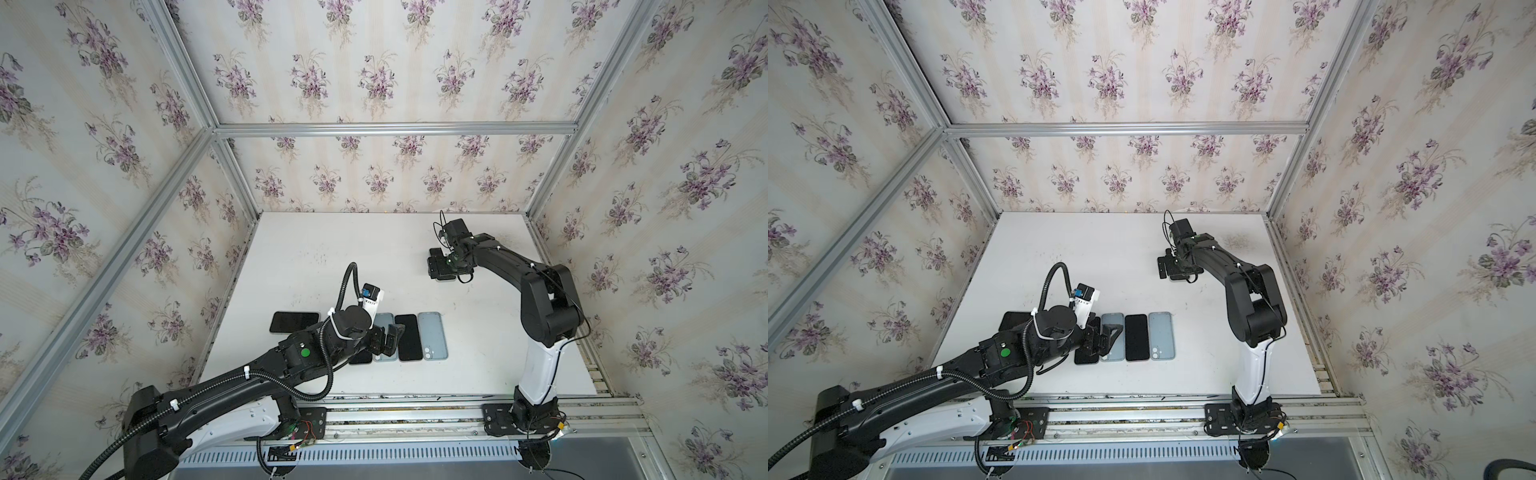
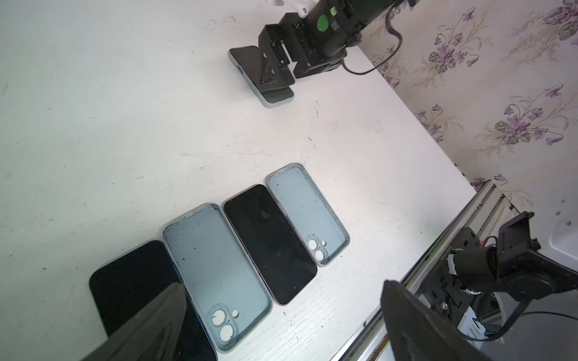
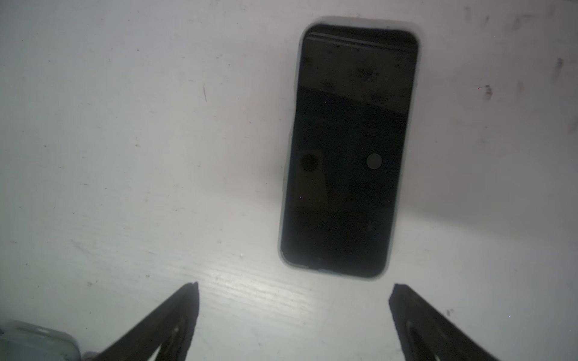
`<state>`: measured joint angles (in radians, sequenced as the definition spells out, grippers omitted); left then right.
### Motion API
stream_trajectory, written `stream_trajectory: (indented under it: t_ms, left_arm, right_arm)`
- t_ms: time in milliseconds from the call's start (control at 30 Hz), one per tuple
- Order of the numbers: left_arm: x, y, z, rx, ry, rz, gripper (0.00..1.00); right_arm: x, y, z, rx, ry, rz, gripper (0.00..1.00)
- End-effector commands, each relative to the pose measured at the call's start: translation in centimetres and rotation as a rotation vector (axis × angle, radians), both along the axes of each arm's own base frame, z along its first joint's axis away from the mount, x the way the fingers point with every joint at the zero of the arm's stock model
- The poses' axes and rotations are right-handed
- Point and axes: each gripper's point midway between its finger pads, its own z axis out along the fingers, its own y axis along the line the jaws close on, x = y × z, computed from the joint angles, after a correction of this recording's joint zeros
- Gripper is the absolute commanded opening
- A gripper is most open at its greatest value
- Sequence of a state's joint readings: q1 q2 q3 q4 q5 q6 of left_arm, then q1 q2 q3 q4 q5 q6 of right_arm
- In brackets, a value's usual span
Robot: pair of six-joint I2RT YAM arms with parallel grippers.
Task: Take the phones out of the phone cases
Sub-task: 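Move the right gripper over the small black phone farther from the robot, then lower the right gripper and close it on the cased black phone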
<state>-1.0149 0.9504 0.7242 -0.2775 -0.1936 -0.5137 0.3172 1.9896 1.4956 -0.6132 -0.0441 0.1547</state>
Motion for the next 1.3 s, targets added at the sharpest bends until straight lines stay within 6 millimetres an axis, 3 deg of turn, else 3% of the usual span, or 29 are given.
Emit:
stream_trajectory:
  t_ms: [0, 433, 1267]
  left_arm:
    - [0.3, -0.4, 0.8, -0.034, -0.022, -0.003, 1.0]
    - [0.2, -0.3, 0.8, -0.051, -0.01, 0.003, 1.0]
    - [0.2, -0.3, 0.8, -0.06, -0.001, 0.002, 1.0]
  right_arm:
    - [0.8, 0.1, -0.8, -0.012, 0.013, 0.024, 1.0]
    - [1.6, -1.6, -2.8, -0.078, 0.052, 0.007, 0.99]
    - [1.5, -1.6, -4.8, -0.079, 0.113, 0.011, 0.88]
